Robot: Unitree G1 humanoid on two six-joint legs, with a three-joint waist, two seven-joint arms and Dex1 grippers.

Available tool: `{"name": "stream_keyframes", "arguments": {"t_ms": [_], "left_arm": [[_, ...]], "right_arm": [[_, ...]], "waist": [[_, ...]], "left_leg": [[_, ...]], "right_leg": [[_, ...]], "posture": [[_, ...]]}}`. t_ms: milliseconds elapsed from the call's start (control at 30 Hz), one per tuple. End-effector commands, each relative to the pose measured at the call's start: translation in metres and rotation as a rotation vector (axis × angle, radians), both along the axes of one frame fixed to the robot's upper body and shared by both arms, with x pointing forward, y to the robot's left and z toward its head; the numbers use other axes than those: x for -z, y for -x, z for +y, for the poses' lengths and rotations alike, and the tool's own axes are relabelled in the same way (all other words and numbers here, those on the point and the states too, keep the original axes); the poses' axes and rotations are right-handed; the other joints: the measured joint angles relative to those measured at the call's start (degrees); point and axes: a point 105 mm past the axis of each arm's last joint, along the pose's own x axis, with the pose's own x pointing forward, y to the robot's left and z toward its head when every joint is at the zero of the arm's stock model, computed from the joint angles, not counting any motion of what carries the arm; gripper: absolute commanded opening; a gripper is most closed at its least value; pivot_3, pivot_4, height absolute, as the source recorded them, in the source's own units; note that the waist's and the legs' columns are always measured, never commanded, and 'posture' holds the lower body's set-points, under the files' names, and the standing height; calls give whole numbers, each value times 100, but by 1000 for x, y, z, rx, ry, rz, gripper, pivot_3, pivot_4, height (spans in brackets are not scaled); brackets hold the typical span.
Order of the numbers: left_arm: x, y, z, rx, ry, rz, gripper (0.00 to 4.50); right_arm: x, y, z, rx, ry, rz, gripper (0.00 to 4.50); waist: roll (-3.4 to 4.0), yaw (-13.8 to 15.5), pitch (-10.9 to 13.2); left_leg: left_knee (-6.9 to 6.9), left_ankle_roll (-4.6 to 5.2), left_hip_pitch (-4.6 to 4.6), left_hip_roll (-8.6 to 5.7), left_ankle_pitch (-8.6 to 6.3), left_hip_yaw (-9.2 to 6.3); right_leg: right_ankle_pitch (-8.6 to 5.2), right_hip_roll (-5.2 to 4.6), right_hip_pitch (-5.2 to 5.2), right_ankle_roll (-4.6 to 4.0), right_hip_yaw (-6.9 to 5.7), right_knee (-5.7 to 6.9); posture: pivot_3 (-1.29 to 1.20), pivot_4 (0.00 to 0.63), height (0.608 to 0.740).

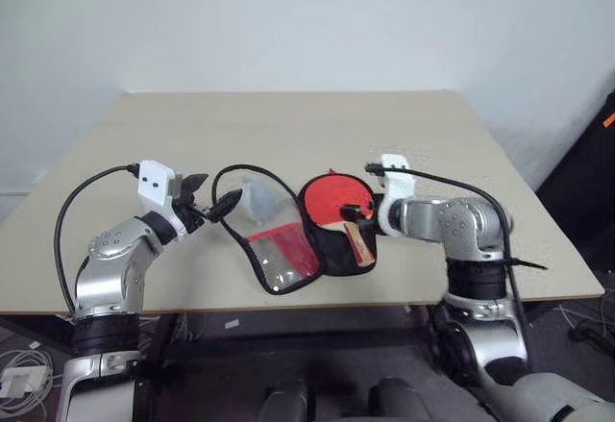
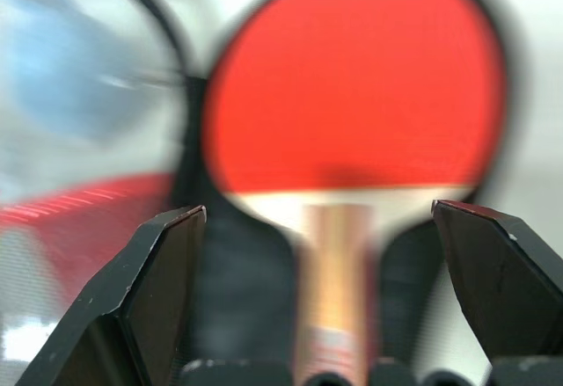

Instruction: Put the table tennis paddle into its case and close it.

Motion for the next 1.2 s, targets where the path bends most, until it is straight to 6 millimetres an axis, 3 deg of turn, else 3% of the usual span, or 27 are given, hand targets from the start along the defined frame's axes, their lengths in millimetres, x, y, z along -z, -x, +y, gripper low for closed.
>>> {"name": "stream_keyframes", "arguments": {"t_ms": [33, 333, 433, 567, 767, 900, 1033, 1133, 1200], "left_arm": [[-18, -7, -4, 18, -17, -66, 4500], [-18, -4, 6, 17, -22, -57, 4500], [-22, 4, 17, 6, 60, -53, 4500], [-22, 13, 40, -39, 200, -19, 3659], [2, 26, 48, -70, 284, 73, 1388], [33, 24, 54, -167, 259, 137, 41], [54, 19, 41, -165, 282, 186, 41], [53, 12, 14, -74, 334, 196, 41], [48, 10, -15, 47, 349, 208, 41]], "right_arm": [[-15, 1, 1, -77, 79, -143, 4484], [-17, 10, -10, -201, 126, -265, 4484], [-14, 11, -28, -203, 134, -267, 4484], [-7, 9, -50, -154, 153, -251, 4500], [-10, 7, -61, -118, 156, -264, 4500], [-15, 6, -60, -113, 131, -270, 4500], [-18, 6, -57, -108, 110, -276, 4500], [-20, 6, -56, -106, 88, -276, 4500], [-24, 6, -56, -104, 54, -273, 4500]], "waist": [[-1, -2, 1], [-10, 2, 5], [-17, 5, 7], [-31, 6, 16], [-32, 6, 17], [-36, 44, 17], [-40, 43, 16], [-43, 43, 16], [-44, 44, 16]], "left_leg": [[0, 0, -2, 1, 0, 1], [2, 6, -13, 11, 3, 14], [3, 7, -17, 10, 2, 13], [4, 5, -19, 14, 2, 10], [3, 5, -18, 17, 1, 16], [5, -2, -18, 17, -3, 13], [5, -3, -19, 11, -3, 14], [6, -1, -20, 11, -2, 13], [7, -1, -21, 11, -2, 12]], "right_leg": [[0, 1, -4, 0, 0, 1], [0, 7, -21, 1, 8, 4], [0, 5, -21, 1, 7, 1], [0, 5, -24, 1, 4, 2], [0, 5, -27, 0, 9, 2], [0, 1, -24, 0, 6, 2], [1, -1, -24, 0, 7, 1], [2, -1, -24, -1, 6, 2], [2, 0, -23, -1, 5, 2]], "posture": [[0, 0, 739], [0, 0, 739], [0, 0, 739], [0, 0, 739], [0, 0, 739], [0, 0, 739], [0, 0, 739], [0, 0, 739], [0, 0, 739]]}}
